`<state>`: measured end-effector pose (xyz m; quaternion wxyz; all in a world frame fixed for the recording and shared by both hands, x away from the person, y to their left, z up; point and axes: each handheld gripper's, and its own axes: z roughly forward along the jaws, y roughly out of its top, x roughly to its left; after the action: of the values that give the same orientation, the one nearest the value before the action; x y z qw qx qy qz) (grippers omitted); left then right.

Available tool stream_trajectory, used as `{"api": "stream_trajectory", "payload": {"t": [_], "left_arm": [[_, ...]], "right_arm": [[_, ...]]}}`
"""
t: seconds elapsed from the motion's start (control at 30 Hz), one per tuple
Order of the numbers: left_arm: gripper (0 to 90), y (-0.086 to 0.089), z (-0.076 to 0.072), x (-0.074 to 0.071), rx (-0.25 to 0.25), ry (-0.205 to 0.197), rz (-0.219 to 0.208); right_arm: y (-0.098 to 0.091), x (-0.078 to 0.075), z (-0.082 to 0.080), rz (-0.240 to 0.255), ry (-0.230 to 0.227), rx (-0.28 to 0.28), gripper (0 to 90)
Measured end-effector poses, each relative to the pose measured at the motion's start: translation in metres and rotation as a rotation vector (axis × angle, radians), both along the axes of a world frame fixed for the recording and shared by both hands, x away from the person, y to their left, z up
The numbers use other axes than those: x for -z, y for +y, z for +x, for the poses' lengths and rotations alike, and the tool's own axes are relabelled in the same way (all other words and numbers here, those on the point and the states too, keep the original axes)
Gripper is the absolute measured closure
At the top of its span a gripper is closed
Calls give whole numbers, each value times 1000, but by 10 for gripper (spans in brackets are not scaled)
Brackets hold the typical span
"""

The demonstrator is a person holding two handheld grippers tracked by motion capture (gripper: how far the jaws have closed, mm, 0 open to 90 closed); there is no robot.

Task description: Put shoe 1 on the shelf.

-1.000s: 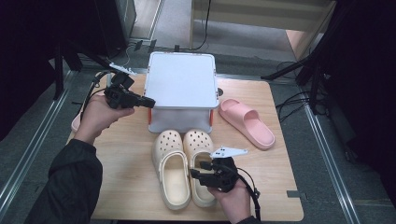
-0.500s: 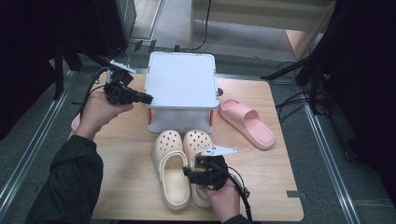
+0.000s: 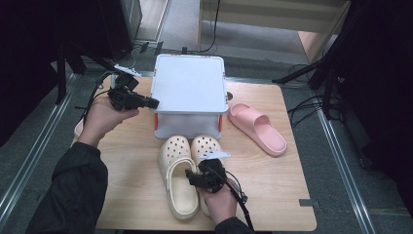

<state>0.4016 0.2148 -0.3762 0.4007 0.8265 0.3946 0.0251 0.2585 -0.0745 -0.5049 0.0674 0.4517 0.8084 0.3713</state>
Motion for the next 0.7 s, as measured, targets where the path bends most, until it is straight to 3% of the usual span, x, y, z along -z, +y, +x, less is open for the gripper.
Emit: {"api": "stream_trajectory", "payload": {"t": [0.17,0.4,0.7], "left_arm": [[845,0,0,0,3,9,-12],[871,-1,-1,0,5,3,-4],[870,-1,-1,0,7,-1,-1]], "right_arm": [[-1,-3,1,-6,26,8,562],[-5,-7,0,-31,22,16,649],[-17,-20,6,12,47,3,674]]}}
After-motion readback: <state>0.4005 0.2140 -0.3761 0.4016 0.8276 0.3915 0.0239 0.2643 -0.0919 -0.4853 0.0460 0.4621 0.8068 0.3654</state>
